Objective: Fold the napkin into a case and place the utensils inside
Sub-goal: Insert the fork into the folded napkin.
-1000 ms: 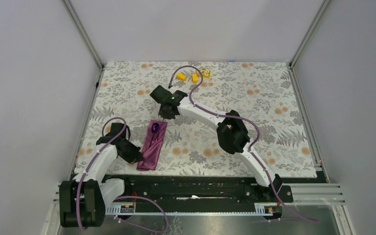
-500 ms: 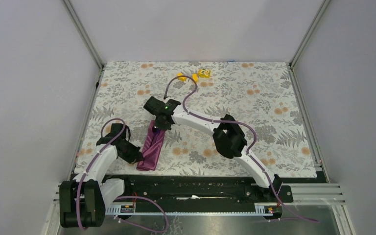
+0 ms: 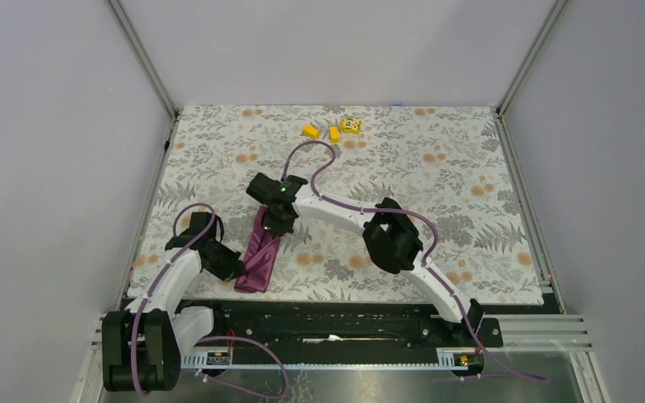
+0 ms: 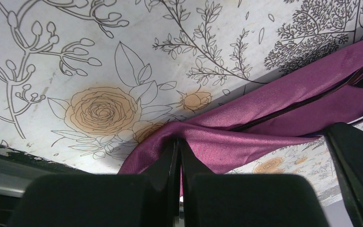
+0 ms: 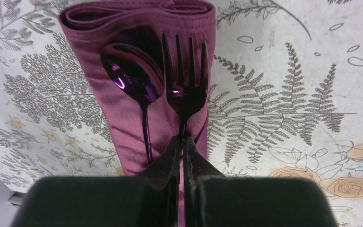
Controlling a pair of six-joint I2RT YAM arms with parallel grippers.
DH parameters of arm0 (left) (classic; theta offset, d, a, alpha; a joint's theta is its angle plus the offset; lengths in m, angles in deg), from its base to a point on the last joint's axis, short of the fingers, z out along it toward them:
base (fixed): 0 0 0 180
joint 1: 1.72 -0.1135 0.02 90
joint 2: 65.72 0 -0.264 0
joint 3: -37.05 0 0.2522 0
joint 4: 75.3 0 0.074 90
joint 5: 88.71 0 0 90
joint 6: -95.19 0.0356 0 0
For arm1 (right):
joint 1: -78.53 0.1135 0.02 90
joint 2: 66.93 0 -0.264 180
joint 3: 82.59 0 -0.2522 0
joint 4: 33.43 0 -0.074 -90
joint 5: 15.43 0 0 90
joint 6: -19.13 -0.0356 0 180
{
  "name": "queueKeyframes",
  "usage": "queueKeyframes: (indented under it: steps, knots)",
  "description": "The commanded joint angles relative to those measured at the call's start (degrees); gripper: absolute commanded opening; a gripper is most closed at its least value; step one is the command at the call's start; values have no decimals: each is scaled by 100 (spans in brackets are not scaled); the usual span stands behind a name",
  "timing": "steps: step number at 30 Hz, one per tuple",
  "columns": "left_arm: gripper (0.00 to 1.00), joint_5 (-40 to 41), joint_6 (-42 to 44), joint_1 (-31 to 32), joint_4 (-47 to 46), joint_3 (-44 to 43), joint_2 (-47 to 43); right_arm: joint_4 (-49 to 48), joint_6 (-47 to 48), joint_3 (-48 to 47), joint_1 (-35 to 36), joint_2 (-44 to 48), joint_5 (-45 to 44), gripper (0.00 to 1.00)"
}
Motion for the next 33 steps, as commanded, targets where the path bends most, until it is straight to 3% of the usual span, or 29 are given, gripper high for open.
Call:
queueKeyframes:
  steps: [1,13,18,25,30,33]
  knots:
    - [4,310,-30,-29,-262,86,45,201,-165,50,119,363,430,0]
    - [8,338,-45,-23,-313,87,37,-166,-252,416,191,508,636,0]
    - [23,296,-22,-29,-240,-19,-56,-115,74,152,167,534,357,31]
    - [39,448,87,-26,303,-671,-530,244,676,-335,57,892,-69,51]
    - [54,383,390,-30,437,-1268,-993,482,1795,3,-28,1930,-907,69]
    - [64,-398,1166,-28,-62,-1646,-1208,341,2986,925,-29,3104,-1705,82]
